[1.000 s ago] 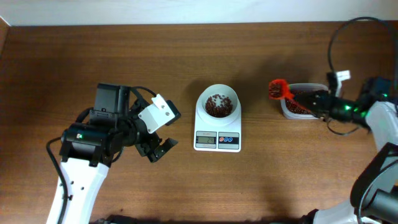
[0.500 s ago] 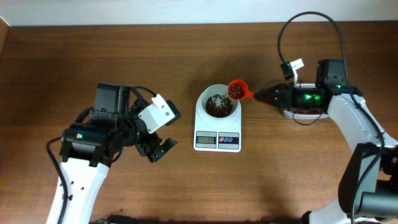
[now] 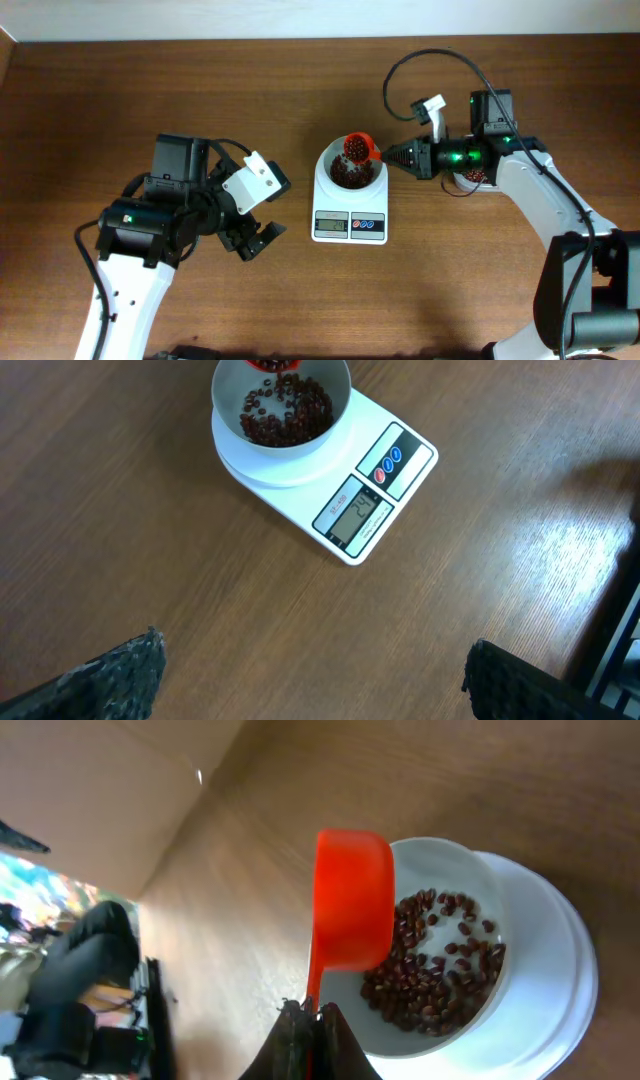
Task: Scoop and weigh 50g on scale
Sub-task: 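Carry the filled scoop with the right gripper over the white bowl, then tilt the scoop with the right gripper to pour beans into the bowl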
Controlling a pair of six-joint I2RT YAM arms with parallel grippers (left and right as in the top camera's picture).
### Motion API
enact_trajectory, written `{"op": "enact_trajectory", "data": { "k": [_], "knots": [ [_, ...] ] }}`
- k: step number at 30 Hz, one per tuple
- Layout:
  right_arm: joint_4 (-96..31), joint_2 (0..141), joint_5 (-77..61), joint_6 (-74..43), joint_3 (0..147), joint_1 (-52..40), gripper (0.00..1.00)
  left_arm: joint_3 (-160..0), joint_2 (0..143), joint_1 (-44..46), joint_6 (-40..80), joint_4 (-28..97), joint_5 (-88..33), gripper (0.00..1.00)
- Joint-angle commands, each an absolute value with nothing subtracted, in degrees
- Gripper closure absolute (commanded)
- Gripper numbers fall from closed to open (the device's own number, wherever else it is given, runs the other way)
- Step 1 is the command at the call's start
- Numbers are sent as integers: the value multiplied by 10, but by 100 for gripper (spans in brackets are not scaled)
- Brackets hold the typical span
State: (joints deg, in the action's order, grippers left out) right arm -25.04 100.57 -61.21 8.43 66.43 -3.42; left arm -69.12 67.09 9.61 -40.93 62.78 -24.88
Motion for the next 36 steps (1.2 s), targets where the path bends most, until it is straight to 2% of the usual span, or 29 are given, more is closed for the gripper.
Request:
{"op": "enact_trajectory", "data": {
  "k": [1, 5, 7, 9, 12, 14, 16, 18, 36],
  "knots": [
    [-248, 1010, -610, 185, 665, -38, 96, -702, 673, 93, -404, 627, -257, 1],
    [-266, 1010, -649, 212, 665, -38, 96, -702, 673, 93, -404, 627, -257, 1],
    [-268, 1010, -592, 216, 665, -38, 96, -702, 673, 93, -404, 627, -257, 1],
    [-289, 1010, -663, 260, 665, -38, 96, -702, 673, 93, -404, 627, -257, 1],
    [-284, 1010, -616, 253, 665, -37, 96, -702, 673, 93, -404, 627, -257, 1],
    [-294, 1010, -673, 287, 665, -38, 96, -702, 673, 93, -404, 627, -257, 1],
    [-279, 1010, -601, 253, 665, -37, 96, -702, 673, 93, -404, 627, -257, 1],
    [-290, 1010, -637, 262, 665, -38, 96, -702, 673, 93, -404, 627, -257, 1],
    [-261, 1010, -608, 246, 665, -37, 96, -702, 673, 93, -404, 627, -257, 1]
  ]
}}
